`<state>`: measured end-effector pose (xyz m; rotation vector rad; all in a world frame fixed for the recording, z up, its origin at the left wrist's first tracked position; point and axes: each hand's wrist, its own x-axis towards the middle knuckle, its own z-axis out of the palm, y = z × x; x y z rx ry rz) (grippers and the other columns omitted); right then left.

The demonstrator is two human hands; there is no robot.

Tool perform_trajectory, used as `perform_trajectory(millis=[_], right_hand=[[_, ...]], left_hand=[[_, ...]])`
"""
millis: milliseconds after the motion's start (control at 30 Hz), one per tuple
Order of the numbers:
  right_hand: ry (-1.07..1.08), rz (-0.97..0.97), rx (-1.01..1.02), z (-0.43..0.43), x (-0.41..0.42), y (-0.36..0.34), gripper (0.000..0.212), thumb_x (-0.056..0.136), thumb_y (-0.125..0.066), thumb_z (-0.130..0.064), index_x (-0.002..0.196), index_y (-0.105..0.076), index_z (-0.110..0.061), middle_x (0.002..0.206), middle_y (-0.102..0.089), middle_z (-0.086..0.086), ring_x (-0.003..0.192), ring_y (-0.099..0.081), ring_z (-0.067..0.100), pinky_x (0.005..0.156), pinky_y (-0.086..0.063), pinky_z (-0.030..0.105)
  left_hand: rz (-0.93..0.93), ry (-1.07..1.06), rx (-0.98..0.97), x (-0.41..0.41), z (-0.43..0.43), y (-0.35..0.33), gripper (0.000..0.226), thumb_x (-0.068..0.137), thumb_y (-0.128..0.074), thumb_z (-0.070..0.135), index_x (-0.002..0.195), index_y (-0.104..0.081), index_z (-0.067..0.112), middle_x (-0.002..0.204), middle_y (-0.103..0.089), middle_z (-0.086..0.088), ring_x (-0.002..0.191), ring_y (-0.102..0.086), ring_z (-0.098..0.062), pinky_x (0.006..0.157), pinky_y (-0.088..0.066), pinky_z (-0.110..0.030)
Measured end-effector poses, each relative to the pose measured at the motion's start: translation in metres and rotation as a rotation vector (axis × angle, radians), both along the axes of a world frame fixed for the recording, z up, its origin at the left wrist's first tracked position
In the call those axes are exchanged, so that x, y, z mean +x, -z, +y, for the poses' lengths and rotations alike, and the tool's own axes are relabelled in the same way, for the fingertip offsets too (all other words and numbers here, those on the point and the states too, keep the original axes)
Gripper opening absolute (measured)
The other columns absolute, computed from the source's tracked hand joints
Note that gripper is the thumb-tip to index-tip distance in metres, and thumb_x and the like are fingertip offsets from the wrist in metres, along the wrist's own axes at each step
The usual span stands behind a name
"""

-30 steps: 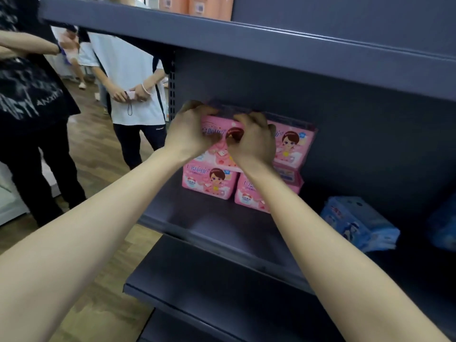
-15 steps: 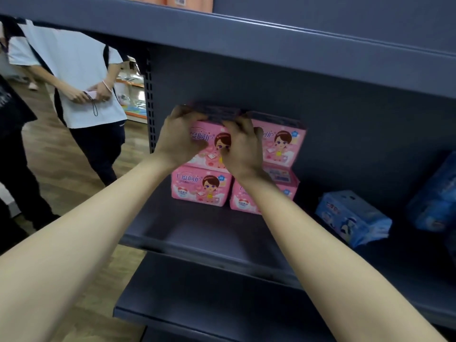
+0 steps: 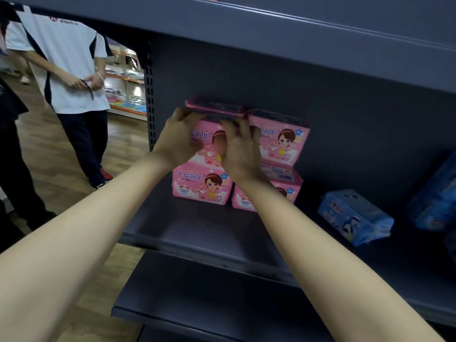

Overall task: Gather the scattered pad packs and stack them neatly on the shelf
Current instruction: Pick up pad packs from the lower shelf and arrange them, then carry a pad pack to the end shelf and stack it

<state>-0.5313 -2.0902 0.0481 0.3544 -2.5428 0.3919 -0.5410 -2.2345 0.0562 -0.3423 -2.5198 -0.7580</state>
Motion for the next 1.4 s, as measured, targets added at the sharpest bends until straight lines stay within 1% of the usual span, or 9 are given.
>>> perform_trajectory(millis=[133,567,633,733,867,933,1067,1233,1400], right_hand=[[0.024,-0.01,0.01,-0.001,-0.004,0.0,0.068,0.085,-0.056,0.003,0.144,-0.032,-0.021,0.149,-0.026,0.006,0.131,-0.025,0.037,0.099,-0.04,0.038],[0.013,-0.044,-0.015,-0.002,-0.013,0.0,0.067,0.087,-0.057,-0.002,0.145,-0.031,-0.024,0.15,-0.025,0.002,0.13,-0.026,0.037,0.093,-0.045,0.039],[0.017,-0.06,-0.029,0.001,-0.011,-0.003,0.067,0.087,-0.058,-0.005,0.145,-0.03,-0.024,0.151,-0.024,0.002,0.13,-0.028,0.035,0.09,-0.046,0.04],[0.044,-0.087,-0.088,0.013,-0.006,-0.005,0.07,0.087,-0.06,-0.009,0.147,-0.025,-0.02,0.152,-0.023,0.005,0.131,-0.031,0.033,0.093,-0.045,0.04],[0.088,-0.103,-0.093,0.035,0.005,-0.004,0.066,0.088,-0.055,-0.01,0.147,-0.026,-0.016,0.146,-0.033,0.009,0.127,-0.035,0.034,0.097,-0.04,0.041],[0.123,-0.14,-0.072,0.05,0.012,-0.002,0.062,0.089,-0.053,-0.013,0.146,-0.028,-0.014,0.146,-0.033,0.01,0.128,-0.034,0.034,0.099,-0.039,0.042],[0.216,-0.187,-0.038,0.089,0.03,0.002,0.058,0.091,-0.053,-0.019,0.144,-0.031,-0.015,0.144,-0.037,0.009,0.129,-0.033,0.031,0.099,-0.041,0.043],[0.351,-0.256,-0.05,0.154,0.06,0.008,0.052,0.093,-0.052,-0.026,0.141,-0.034,-0.018,0.143,-0.038,0.008,0.13,-0.031,0.031,0.102,-0.037,0.042],[0.491,-0.334,-0.034,0.233,0.104,0.019,0.056,0.092,-0.052,-0.026,0.143,-0.031,-0.017,0.146,-0.035,0.006,0.133,-0.03,0.031,0.1,-0.037,0.038]], left_hand=[[0.011,0.002,-0.029,-0.001,-0.001,-0.001,0.067,0.077,-0.068,0.002,0.138,-0.043,0.014,0.138,-0.037,-0.016,0.129,-0.036,-0.035,0.111,-0.028,-0.039],[0.003,-0.03,-0.052,-0.01,-0.001,0.001,0.063,0.08,-0.066,0.008,0.137,-0.041,0.016,0.14,-0.035,-0.014,0.129,-0.032,-0.04,0.109,-0.029,-0.046],[-0.006,-0.066,-0.106,-0.011,-0.001,-0.002,0.063,0.079,-0.068,0.014,0.136,-0.041,0.018,0.14,-0.037,-0.014,0.131,-0.029,-0.039,0.109,-0.029,-0.048],[0.004,-0.109,-0.203,-0.011,0.003,-0.009,0.061,0.078,-0.07,0.018,0.133,-0.046,0.013,0.138,-0.04,-0.017,0.132,-0.027,-0.041,0.11,-0.027,-0.049],[0.066,-0.111,-0.269,0.0,0.027,-0.014,0.051,0.082,-0.063,0.019,0.13,-0.05,0.012,0.135,-0.042,-0.018,0.129,-0.032,-0.041,0.109,-0.024,-0.048],[0.115,-0.081,-0.27,0.009,0.045,-0.014,0.047,0.084,-0.059,0.016,0.13,-0.052,0.01,0.134,-0.043,-0.019,0.127,-0.033,-0.04,0.107,-0.023,-0.047],[0.195,0.071,-0.272,0.023,0.089,-0.011,0.048,0.077,-0.064,0.008,0.124,-0.056,0.005,0.129,-0.049,-0.019,0.124,-0.037,-0.041,0.103,-0.031,-0.048],[0.1,0.204,-0.304,0.038,0.159,-0.004,0.052,0.083,-0.061,0.015,0.133,-0.049,0.011,0.138,-0.041,-0.012,0.131,-0.03,-0.033,0.106,-0.029,-0.043],[-0.016,0.337,-0.312,0.059,0.242,0.013,0.05,0.085,-0.058,0.02,0.134,-0.047,0.015,0.137,-0.042,-0.009,0.127,-0.036,-0.031,0.103,-0.035,-0.04]])
